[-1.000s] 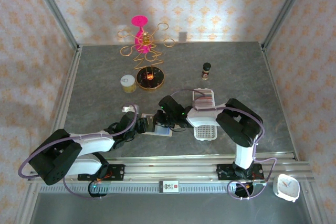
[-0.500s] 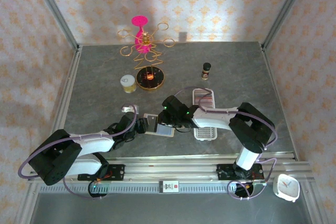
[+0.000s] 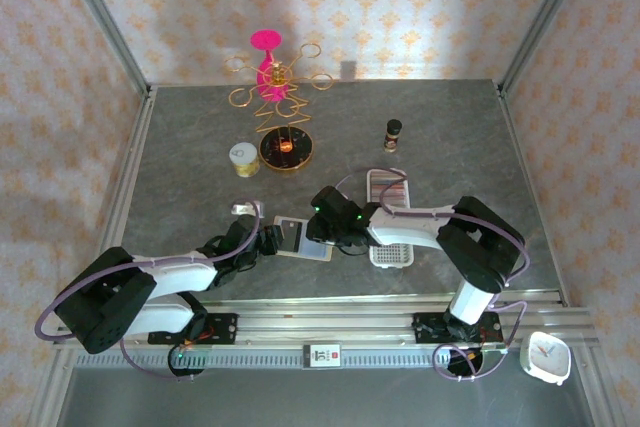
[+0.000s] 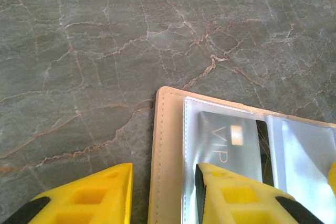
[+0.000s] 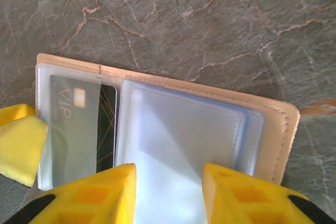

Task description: Put the credit cards into the card holder

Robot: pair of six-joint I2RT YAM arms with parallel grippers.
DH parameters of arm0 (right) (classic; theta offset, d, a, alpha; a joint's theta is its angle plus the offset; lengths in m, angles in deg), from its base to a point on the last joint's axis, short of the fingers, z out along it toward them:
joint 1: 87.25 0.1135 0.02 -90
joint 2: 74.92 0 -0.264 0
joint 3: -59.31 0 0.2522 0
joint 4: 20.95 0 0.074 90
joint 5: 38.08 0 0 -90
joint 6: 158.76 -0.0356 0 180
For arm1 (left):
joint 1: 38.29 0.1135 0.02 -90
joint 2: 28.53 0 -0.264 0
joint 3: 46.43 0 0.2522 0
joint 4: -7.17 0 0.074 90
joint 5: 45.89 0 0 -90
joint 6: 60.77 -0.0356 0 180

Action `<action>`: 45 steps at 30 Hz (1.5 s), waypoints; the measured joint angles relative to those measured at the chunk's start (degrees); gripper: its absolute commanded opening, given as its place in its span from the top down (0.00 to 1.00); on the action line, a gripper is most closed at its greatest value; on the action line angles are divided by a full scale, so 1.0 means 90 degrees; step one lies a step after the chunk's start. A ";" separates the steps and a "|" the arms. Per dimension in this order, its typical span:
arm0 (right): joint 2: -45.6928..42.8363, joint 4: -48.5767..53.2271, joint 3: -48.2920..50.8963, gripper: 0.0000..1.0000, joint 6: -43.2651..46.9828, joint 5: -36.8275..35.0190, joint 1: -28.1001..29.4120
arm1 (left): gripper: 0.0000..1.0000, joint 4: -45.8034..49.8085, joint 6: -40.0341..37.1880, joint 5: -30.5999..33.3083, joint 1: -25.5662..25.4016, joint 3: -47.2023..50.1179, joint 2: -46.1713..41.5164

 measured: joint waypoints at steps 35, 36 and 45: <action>0.0333 -0.0724 -0.0231 0.57 -0.0296 0.0733 0.0032 | 0.70 -0.0403 0.0170 -0.0175 -0.0024 0.0240 -0.0063; 0.0333 -0.0729 -0.0240 0.57 -0.0296 0.0748 0.0032 | 0.70 -0.0403 0.0170 -0.0177 -0.0024 0.0240 -0.0063; 0.0333 -0.1001 -0.0282 0.56 -0.0345 0.0772 0.0044 | 0.72 -0.0440 0.0267 -0.0219 -0.0095 0.0262 -0.0063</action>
